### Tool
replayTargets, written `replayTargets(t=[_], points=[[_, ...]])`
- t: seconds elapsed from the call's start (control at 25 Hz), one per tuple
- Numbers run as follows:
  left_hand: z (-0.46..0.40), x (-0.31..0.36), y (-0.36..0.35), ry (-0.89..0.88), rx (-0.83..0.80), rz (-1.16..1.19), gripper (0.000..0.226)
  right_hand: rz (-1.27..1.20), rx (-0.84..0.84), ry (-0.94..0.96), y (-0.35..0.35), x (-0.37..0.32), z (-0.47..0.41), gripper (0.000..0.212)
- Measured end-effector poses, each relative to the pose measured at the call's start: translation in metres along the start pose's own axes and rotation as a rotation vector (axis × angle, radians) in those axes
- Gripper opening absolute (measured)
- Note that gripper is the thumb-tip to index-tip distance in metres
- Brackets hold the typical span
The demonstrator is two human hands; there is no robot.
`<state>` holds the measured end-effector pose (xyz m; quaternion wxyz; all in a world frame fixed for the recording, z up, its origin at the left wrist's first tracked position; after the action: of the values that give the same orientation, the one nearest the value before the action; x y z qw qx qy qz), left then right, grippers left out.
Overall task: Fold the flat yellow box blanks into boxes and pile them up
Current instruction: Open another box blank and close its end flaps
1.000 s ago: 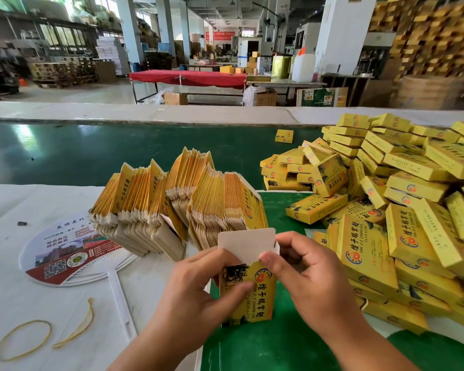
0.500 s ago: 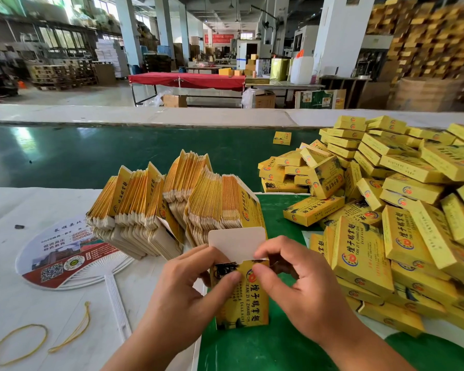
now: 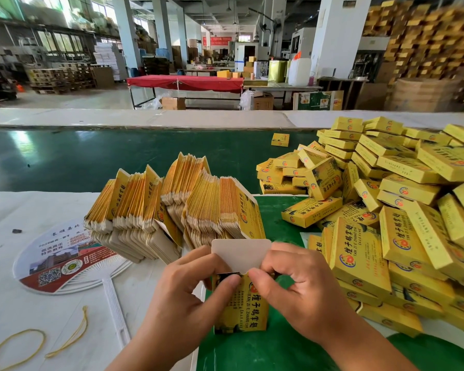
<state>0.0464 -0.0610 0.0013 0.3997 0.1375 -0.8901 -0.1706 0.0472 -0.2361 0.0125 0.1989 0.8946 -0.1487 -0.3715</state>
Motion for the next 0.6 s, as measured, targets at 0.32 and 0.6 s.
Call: replayTargets(t=[0.32,0.6], points=[[0.008,-0.015,0.0,0.163,0.069,0.317,0.071,-0.235,0.084,-0.203,-0.007,0.002,0.01,0.044],[0.003,-0.017,0.001,0.163,0.046,0.33,0.025,-0.284,0.021,-0.188,-0.004,0.003,0.006,0.027]])
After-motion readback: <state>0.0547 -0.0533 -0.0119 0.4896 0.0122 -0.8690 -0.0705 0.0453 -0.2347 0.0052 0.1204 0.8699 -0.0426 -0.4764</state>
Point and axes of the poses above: each hand's wrist, its own z-axis away from the middle knuckle, its own y-axis out of the back of the hand, x = y × z, the point moved 4 cm from there along -z, towards the middle knuckle, and after that the axes turned 3 degrees about x, right-handed, at the moved point
